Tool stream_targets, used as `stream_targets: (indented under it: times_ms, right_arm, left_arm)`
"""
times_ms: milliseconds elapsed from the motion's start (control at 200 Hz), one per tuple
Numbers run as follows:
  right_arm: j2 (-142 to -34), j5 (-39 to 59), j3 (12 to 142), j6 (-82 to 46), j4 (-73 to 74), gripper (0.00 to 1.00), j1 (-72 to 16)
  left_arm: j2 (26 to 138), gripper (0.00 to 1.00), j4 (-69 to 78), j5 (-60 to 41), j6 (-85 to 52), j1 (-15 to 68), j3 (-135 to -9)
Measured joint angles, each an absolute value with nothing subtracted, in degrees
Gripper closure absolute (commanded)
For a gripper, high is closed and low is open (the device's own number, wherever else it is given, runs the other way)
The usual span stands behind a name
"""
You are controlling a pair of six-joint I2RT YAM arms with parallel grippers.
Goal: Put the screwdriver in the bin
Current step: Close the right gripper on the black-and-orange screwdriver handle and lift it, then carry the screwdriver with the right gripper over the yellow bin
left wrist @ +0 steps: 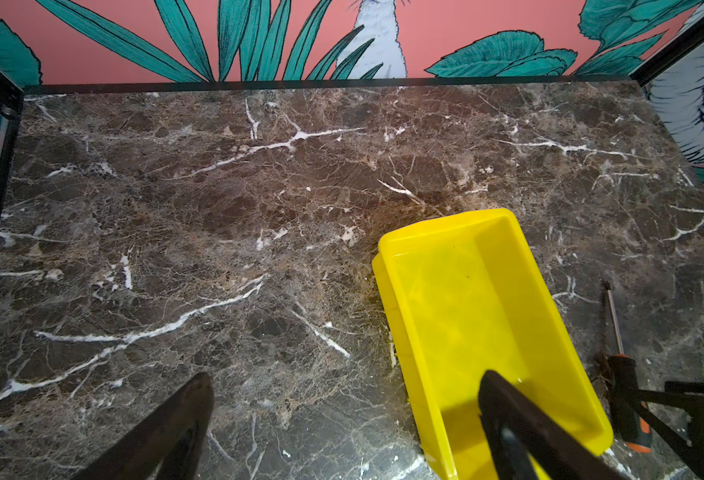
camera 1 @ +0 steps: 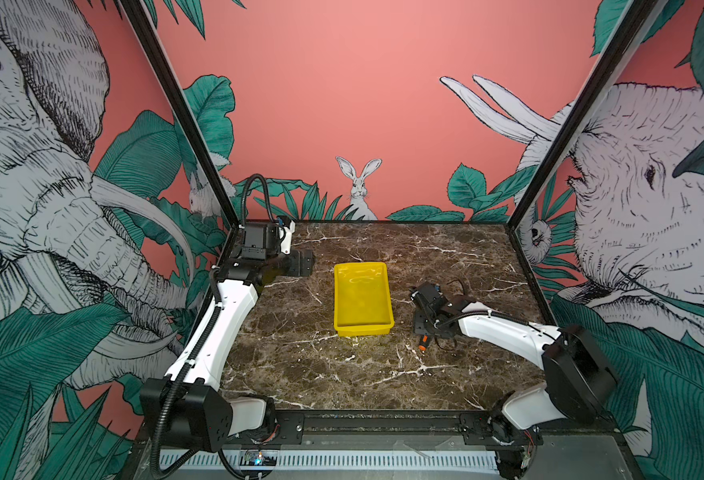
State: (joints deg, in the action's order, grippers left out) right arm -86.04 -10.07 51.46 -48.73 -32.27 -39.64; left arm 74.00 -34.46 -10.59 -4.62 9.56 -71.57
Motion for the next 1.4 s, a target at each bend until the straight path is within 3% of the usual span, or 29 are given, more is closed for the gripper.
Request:
stream_targets:
  times_ms: [605, 846, 1071, 1401]
  right_arm:
    - [-90.72, -7.97, 49.82, -48.38, -30.59, 0.46, -39.64]
    - [-92.09, -7.75, 49.36, -47.51, -29.52, 0.55, -39.59]
    - [-92.64, -6.92, 50.30, -45.91, -29.87, 0.70, -39.22]
    - [-88.99, -8.62, 54.11, -41.91, -37.67, 0.78, -38.94]
  left_arm:
    - [73.87, 0.00, -34.46, -9.06, -6.63, 9.56, -70.17]
    - [72.69, 0.00, -34.52, -9.32, -6.85, 9.56, -67.75]
    - [70.13, 0.00, -35.42, -8.88, -6.13, 9.56, -66.35]
    - [61.95, 0.00, -38.74, -10.11, -5.91, 9.56, -58.02]
